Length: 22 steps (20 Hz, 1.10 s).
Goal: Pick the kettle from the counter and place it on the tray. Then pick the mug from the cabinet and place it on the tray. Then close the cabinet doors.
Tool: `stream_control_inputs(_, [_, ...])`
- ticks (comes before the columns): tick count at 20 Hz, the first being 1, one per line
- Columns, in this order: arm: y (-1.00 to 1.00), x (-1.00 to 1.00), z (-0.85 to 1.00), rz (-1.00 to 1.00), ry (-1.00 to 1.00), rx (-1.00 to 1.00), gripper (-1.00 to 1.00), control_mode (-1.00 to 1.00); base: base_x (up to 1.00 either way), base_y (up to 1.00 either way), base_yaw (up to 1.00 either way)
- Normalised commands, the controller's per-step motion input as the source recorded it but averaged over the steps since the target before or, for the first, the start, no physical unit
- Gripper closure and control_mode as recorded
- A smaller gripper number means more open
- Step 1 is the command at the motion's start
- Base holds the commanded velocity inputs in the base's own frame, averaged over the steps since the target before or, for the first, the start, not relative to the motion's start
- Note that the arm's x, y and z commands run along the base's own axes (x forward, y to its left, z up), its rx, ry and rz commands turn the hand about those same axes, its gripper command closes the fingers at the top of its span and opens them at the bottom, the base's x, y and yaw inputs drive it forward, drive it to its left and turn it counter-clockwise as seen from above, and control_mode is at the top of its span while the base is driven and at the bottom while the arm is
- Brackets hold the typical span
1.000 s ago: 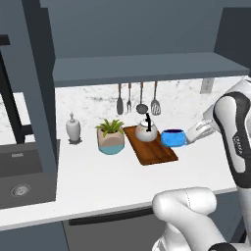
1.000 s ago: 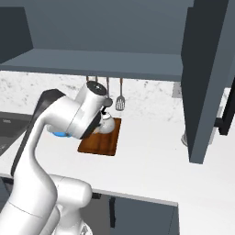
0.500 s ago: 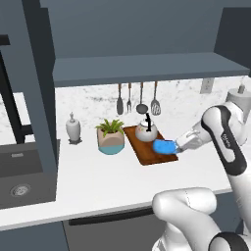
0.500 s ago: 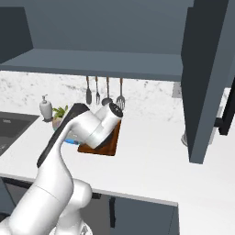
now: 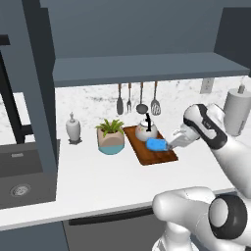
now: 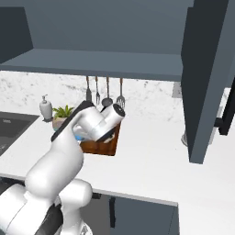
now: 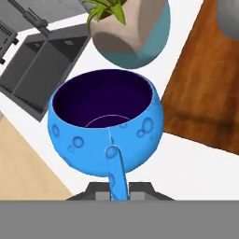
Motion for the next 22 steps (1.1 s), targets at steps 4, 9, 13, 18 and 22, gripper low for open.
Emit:
stream_control_inputs(4, [-0.06,0.54,-0.22,0.11,0.00,-0.13,1.00,-1.00,0.00,0.00,0.00])
stream_control_inputs(9, [-0.06,0.29,-0.39,0.16,0.00,-0.25,1.00,-1.00,0.00,0.00,0.00])
stream_control_inputs(13, [-0.09,0.30,-0.39,0.18,-0.08,-0.16,1.00,-1.00,0.00,0.00,0.00])
stream_control_inputs(18, [-0.11,0.37,-0.30,0.14,-0.14,-0.04,1.00,-1.00,0.00,0.00,0.00])
stream_control_inputs(22, [-0.12,0.38,-0.37,0.11,-0.06,0.00,1.00,-1.00,0.00,0.00,0.00])
